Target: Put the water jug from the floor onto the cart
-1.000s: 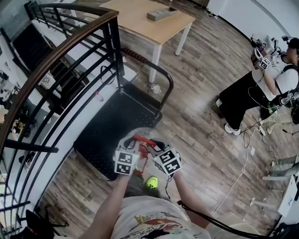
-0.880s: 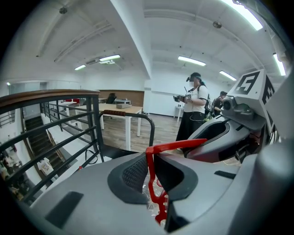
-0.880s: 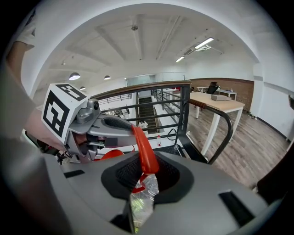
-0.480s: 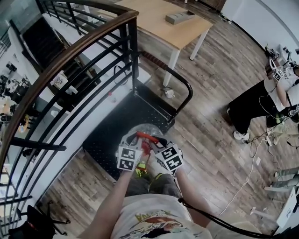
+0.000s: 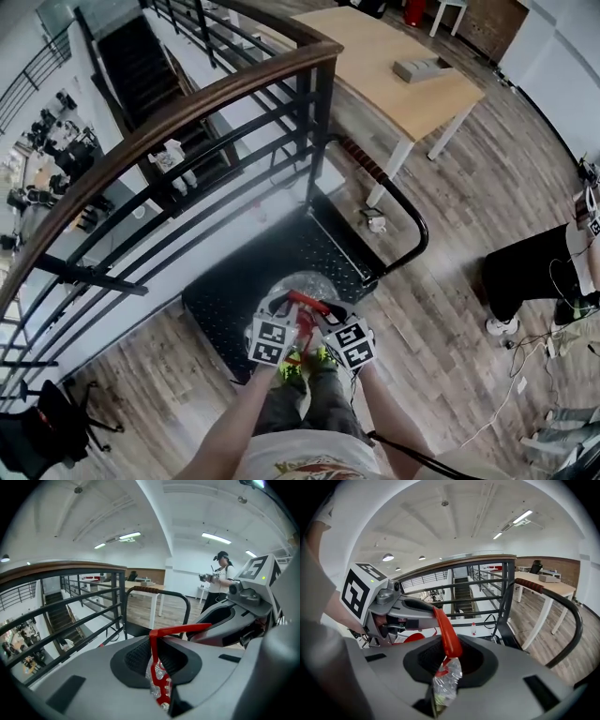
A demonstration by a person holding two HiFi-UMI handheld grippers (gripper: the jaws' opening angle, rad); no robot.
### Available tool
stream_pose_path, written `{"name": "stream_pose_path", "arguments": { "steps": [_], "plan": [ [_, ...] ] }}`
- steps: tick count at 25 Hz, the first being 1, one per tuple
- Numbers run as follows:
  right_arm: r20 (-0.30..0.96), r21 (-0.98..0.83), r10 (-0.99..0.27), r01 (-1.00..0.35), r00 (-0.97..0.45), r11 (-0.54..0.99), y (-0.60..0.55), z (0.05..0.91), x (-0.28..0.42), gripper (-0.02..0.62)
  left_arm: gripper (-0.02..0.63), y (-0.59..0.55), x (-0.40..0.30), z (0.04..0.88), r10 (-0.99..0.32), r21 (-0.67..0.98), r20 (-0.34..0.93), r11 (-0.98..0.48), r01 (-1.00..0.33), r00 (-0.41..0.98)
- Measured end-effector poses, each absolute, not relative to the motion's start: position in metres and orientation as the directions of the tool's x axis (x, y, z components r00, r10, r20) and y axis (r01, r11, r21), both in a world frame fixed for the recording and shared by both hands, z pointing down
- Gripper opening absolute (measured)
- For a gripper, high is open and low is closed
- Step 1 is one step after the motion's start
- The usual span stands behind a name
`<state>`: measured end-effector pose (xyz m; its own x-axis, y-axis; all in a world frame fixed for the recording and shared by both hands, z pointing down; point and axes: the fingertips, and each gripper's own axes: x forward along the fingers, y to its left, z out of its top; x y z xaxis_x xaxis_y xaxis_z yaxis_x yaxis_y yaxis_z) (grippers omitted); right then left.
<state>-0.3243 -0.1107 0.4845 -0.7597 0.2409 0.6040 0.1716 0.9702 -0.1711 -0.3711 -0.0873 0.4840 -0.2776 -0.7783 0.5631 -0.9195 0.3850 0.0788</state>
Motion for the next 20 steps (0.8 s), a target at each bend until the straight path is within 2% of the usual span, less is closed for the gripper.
{"name": "stream_pose_path", "arguments": {
  "steps": [8,20],
  "plan": [
    [0.622,-0.184,0.308,0.248,-0.720,0.951,-0.124,0.527,-0.360,0.069,0.038,-0.096,-0.406,0.527,-0.746,0.088,0.578,0.460,-0.883,-0.331],
    [0.617,-0.205,0.342,0.275,-0.709,0.939,-0.154,0.581,-0.409,0.069,0.038,-0.123,-0.454,0.579,-0.709,0.075,0.590,0.524,-0.848,-0.386]
  ]
}}
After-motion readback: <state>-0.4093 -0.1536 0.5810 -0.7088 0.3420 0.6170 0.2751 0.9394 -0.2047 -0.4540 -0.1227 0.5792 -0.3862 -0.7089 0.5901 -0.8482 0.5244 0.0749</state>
